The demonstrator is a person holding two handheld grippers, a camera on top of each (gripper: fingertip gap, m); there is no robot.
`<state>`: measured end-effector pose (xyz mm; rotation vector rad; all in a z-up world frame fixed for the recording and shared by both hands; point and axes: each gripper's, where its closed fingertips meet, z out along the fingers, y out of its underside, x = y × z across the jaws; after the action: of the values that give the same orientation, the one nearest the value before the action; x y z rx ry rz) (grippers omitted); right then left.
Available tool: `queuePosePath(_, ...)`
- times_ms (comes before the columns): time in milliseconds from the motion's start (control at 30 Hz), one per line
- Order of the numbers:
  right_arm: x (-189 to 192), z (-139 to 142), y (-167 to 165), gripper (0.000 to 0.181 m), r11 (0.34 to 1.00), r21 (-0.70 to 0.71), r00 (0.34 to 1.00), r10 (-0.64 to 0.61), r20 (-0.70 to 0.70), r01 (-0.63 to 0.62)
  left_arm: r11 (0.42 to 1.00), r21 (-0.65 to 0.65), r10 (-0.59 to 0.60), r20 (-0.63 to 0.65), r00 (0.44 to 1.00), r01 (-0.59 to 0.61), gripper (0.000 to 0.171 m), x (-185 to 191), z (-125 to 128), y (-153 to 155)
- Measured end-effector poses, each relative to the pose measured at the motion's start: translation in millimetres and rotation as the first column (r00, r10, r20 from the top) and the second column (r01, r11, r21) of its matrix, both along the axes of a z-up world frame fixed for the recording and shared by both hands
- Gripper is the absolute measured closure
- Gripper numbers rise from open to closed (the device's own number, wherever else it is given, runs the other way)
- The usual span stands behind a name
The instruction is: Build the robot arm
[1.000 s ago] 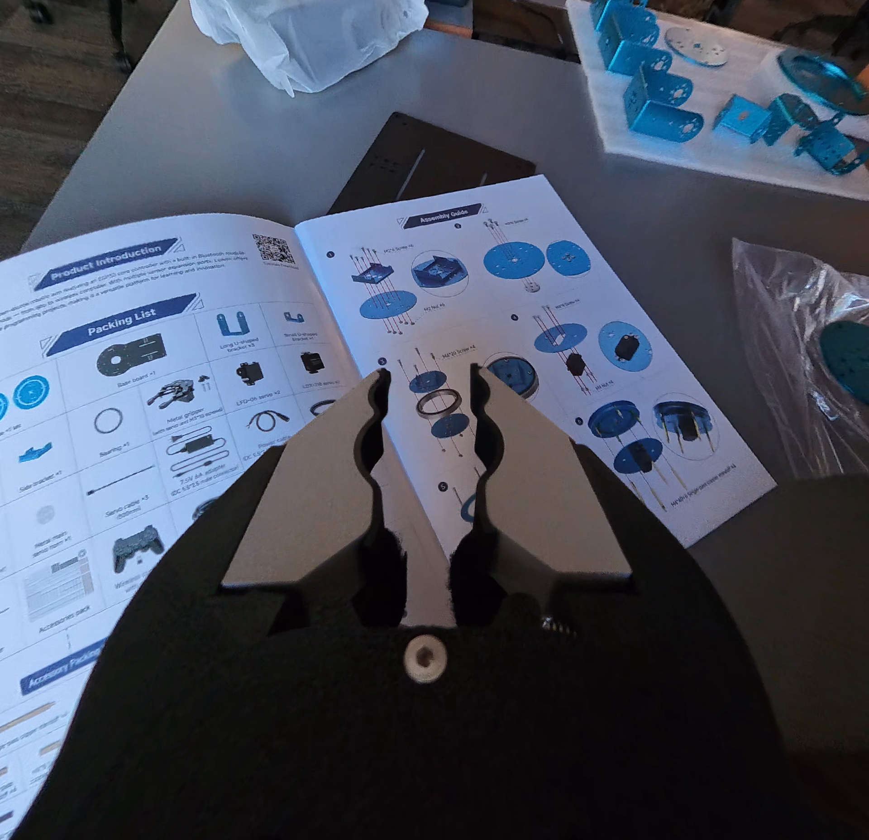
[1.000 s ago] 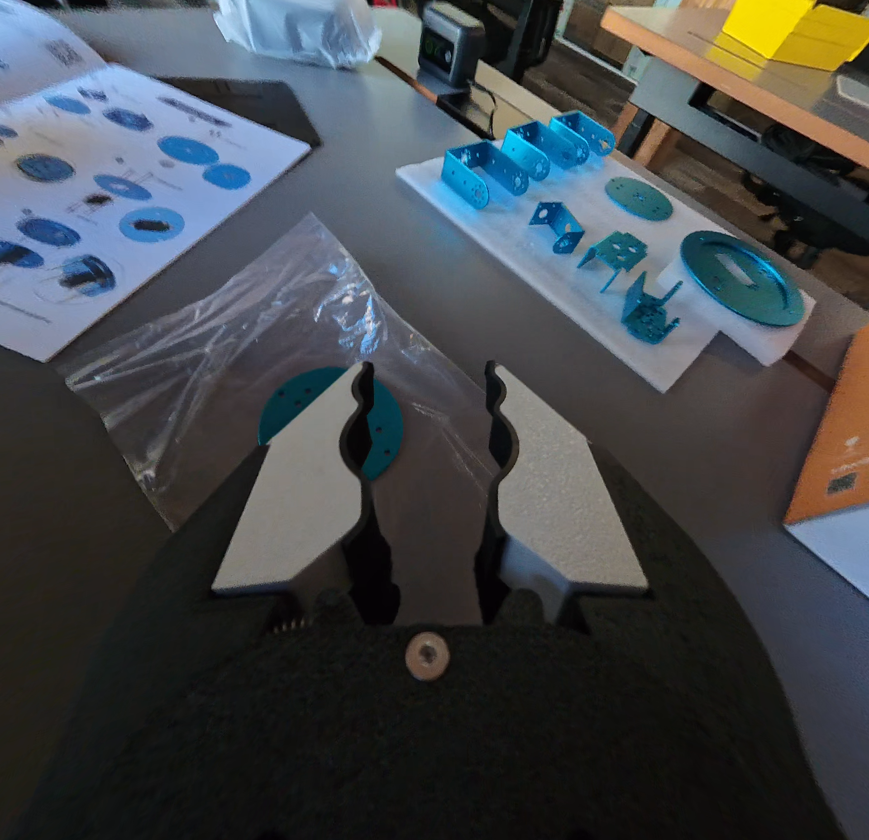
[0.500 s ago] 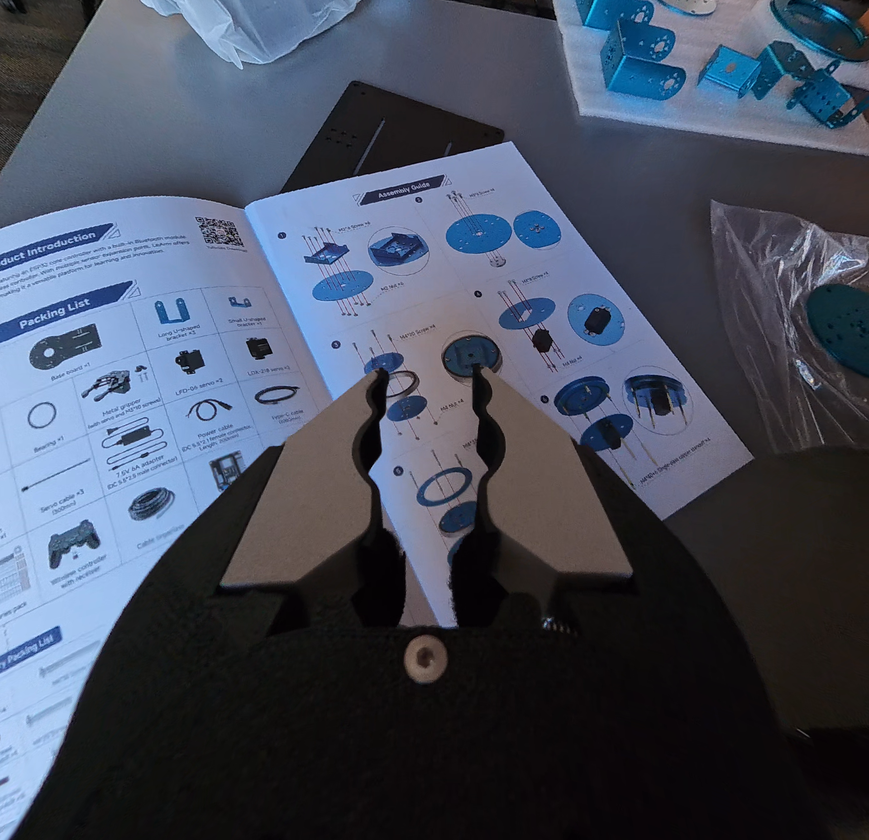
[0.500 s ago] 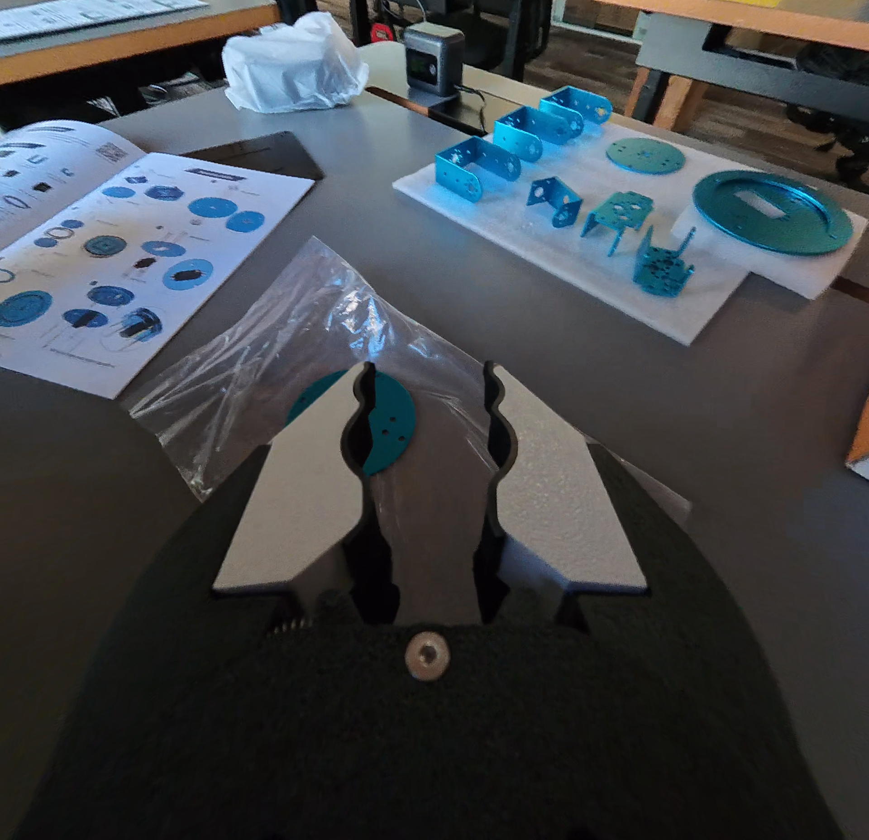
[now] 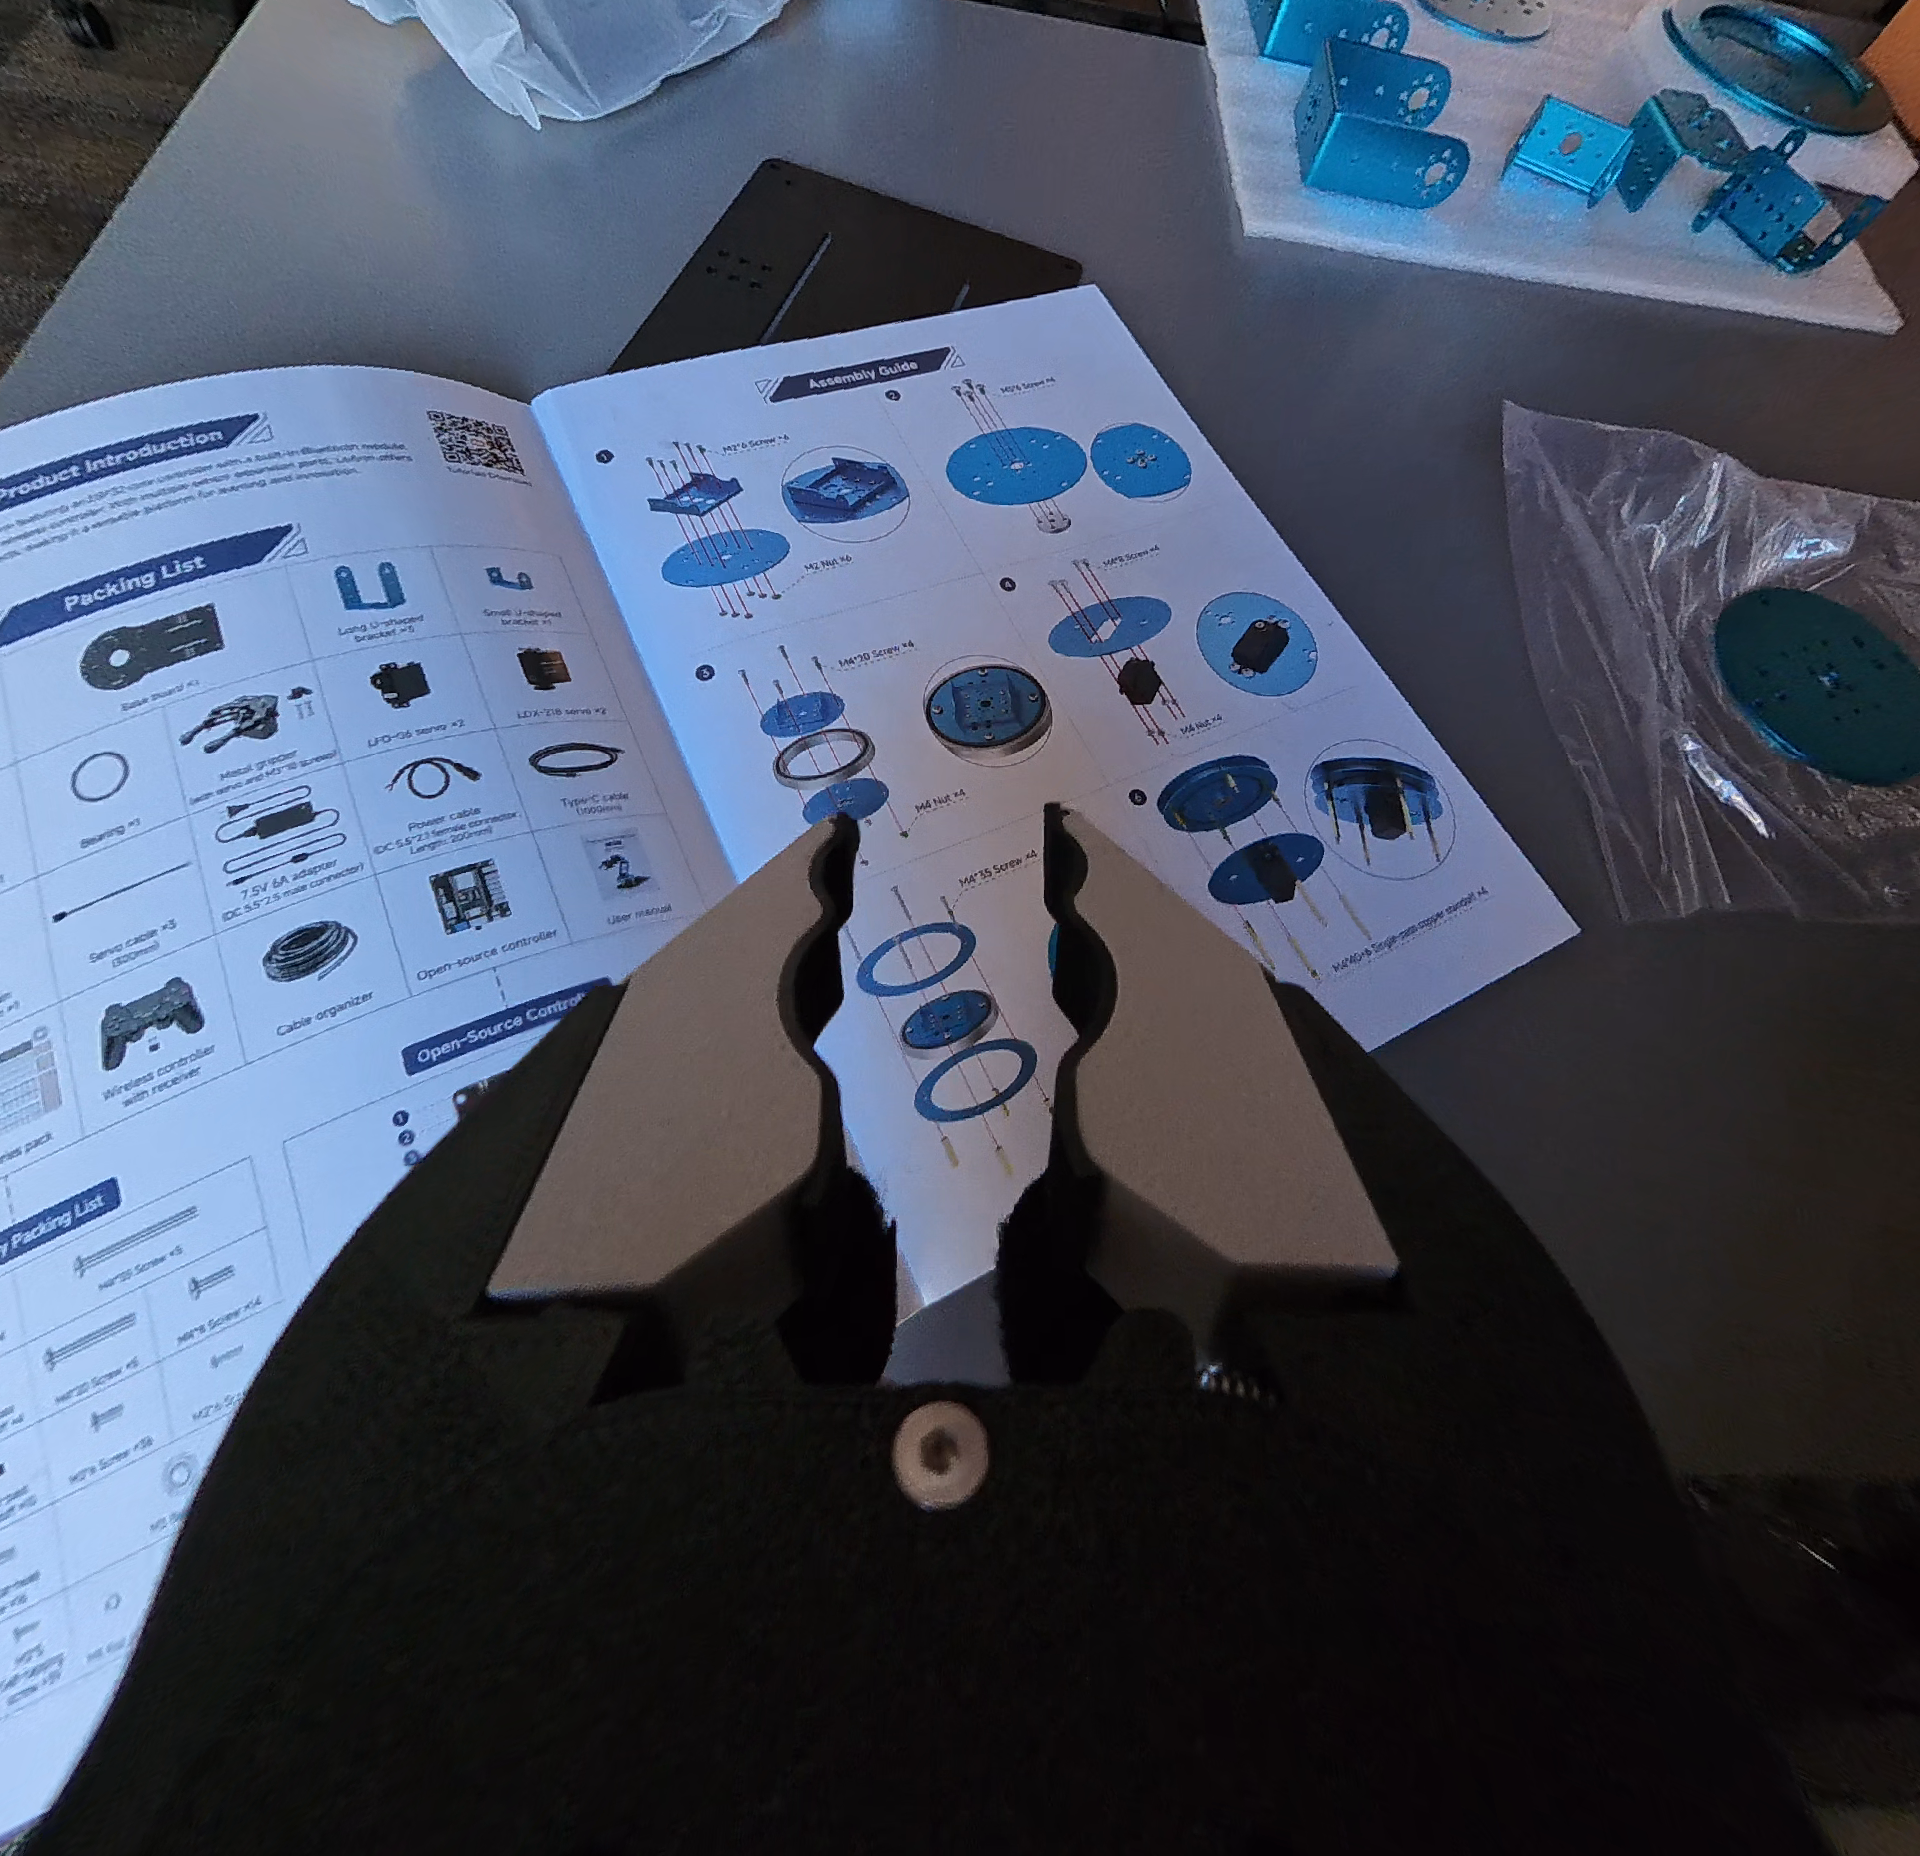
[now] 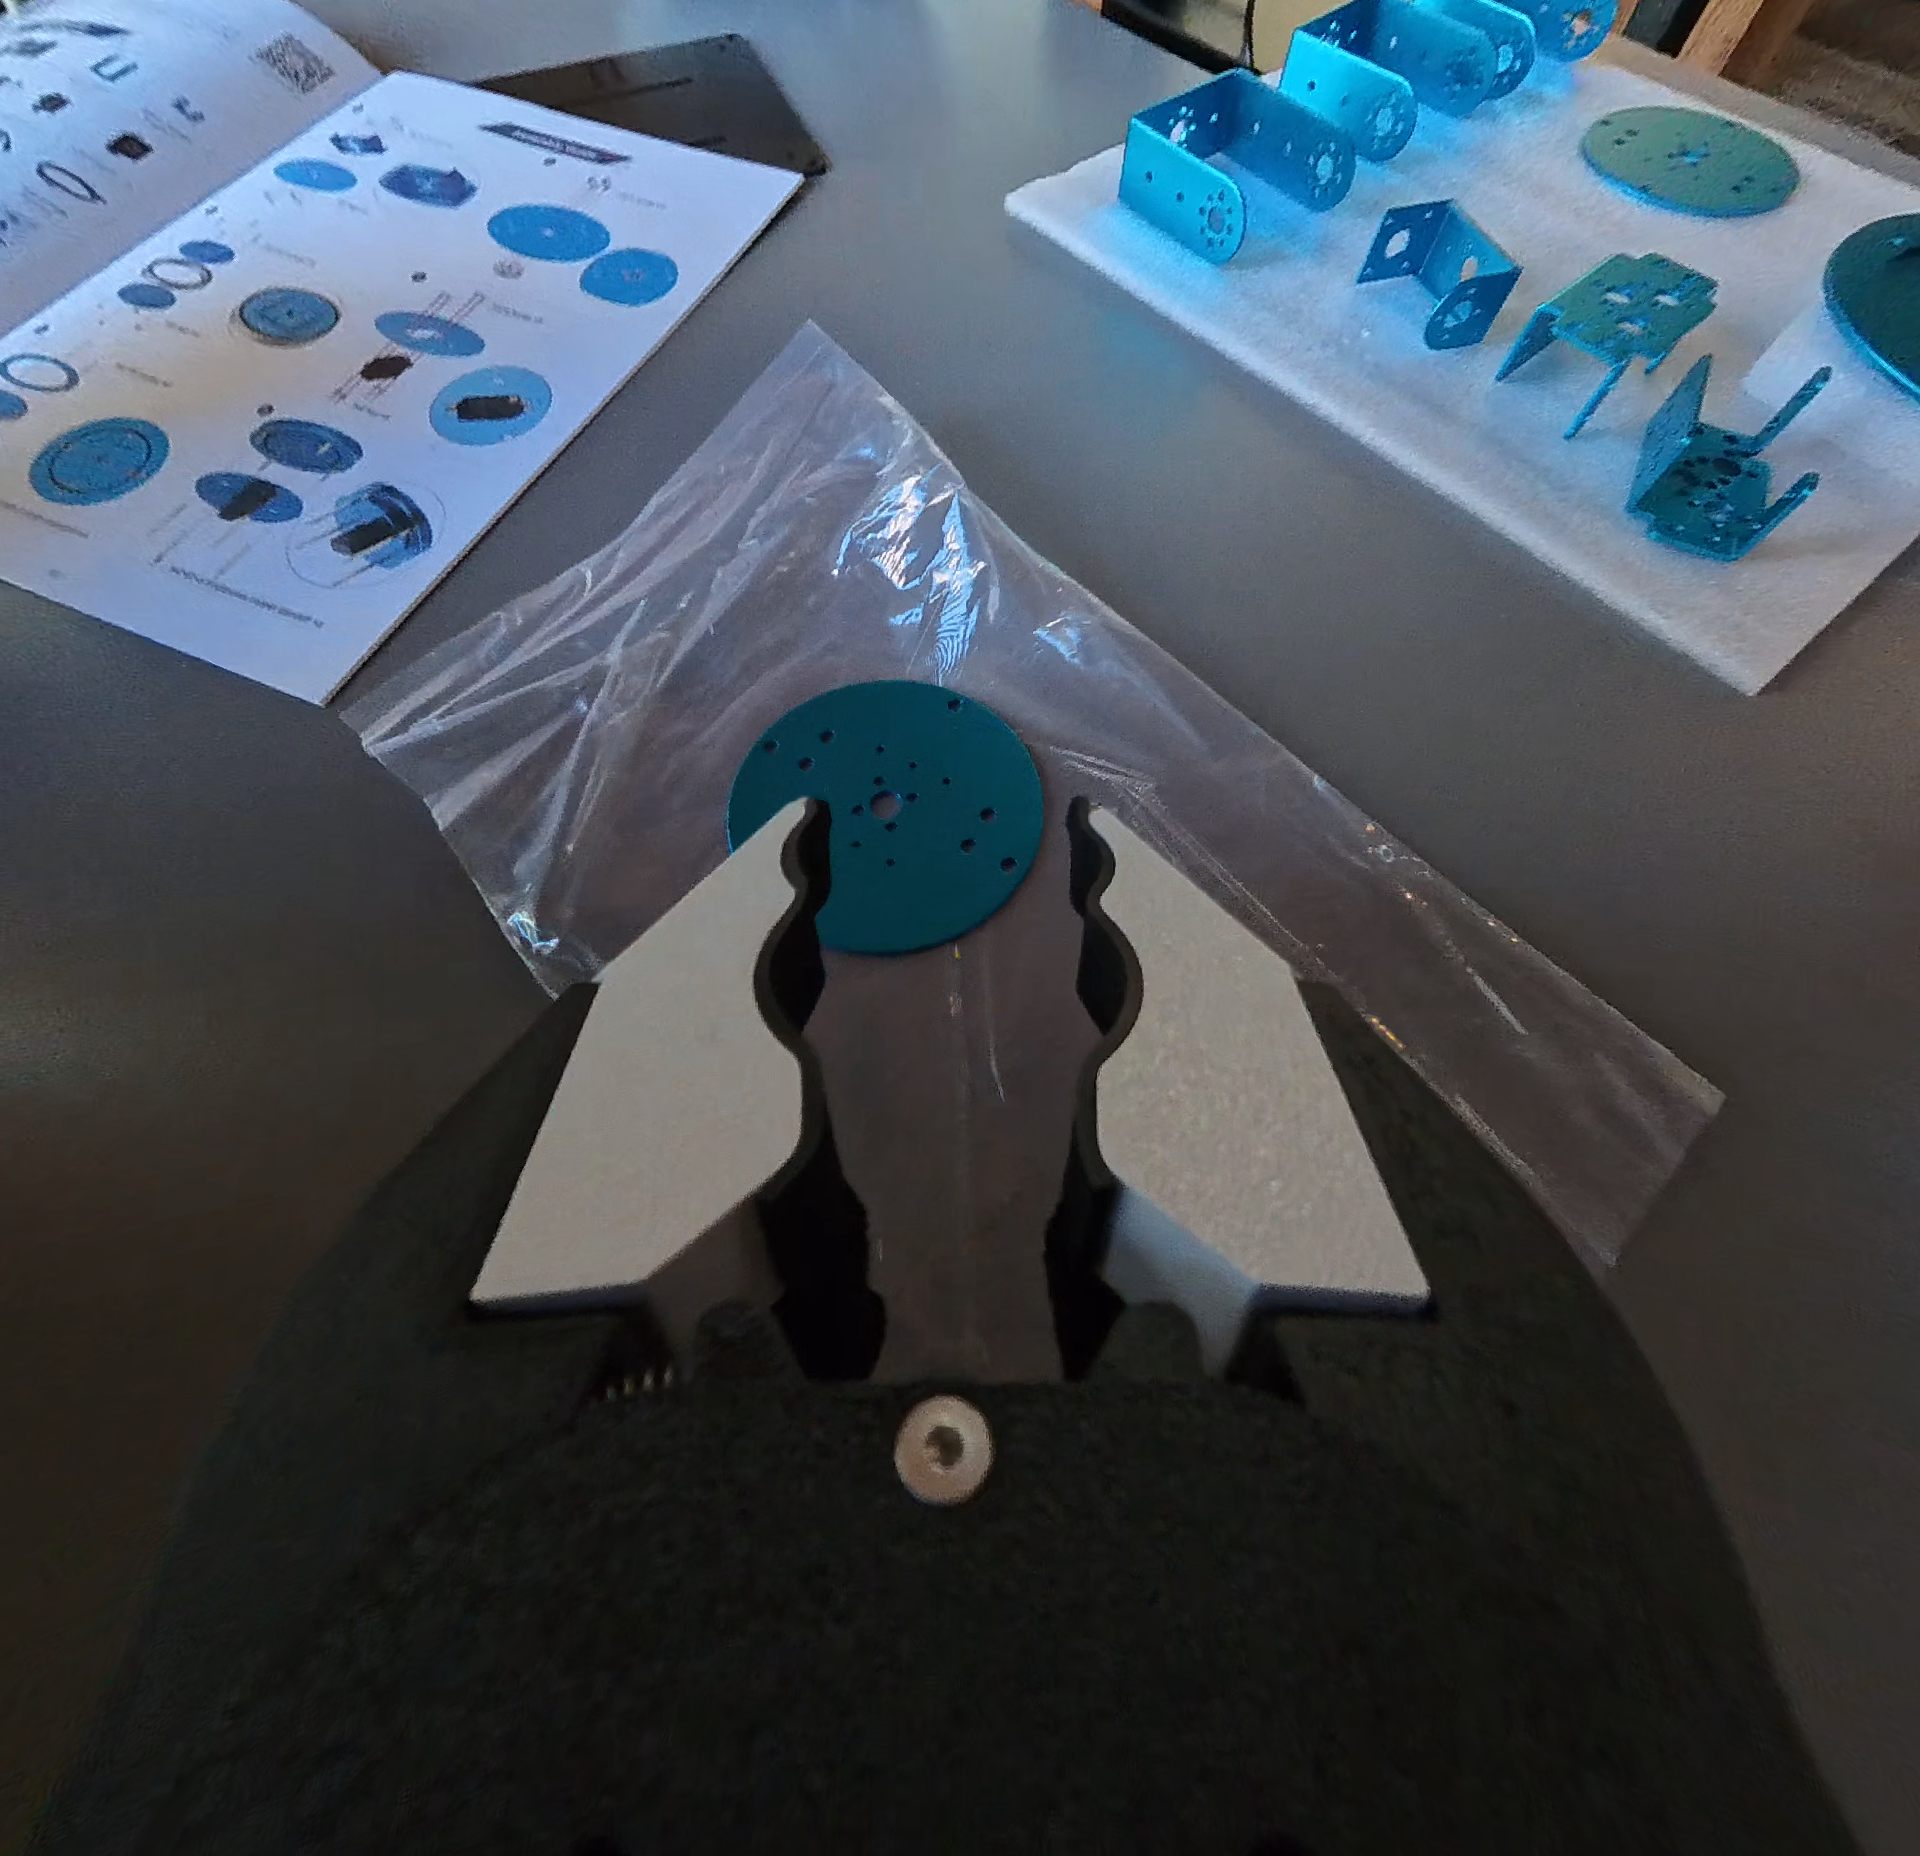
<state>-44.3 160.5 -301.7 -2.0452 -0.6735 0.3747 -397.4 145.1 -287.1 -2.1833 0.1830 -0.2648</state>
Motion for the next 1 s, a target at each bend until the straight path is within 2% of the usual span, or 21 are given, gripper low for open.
queuePosePath(533, -5.4, -0.2, -1.2, 0.136, 1.0, -0.011, 0.999, 0.02, -0.029, -0.021, 1.0, -0.001, 0.014, 0.02, 1.0, -0.014, 0.136, -16.7, -2.9, -7.9)
queuePosePath(1000, -4.5, -1.2, -1.2, 0.137, 1.0, -0.018, 0.999, 0.02, -0.03, -0.02, 1.0, 0.003, 0.004, 0.019, 1.0, -0.004, 0.136, -15.9, -2.4, -6.9)
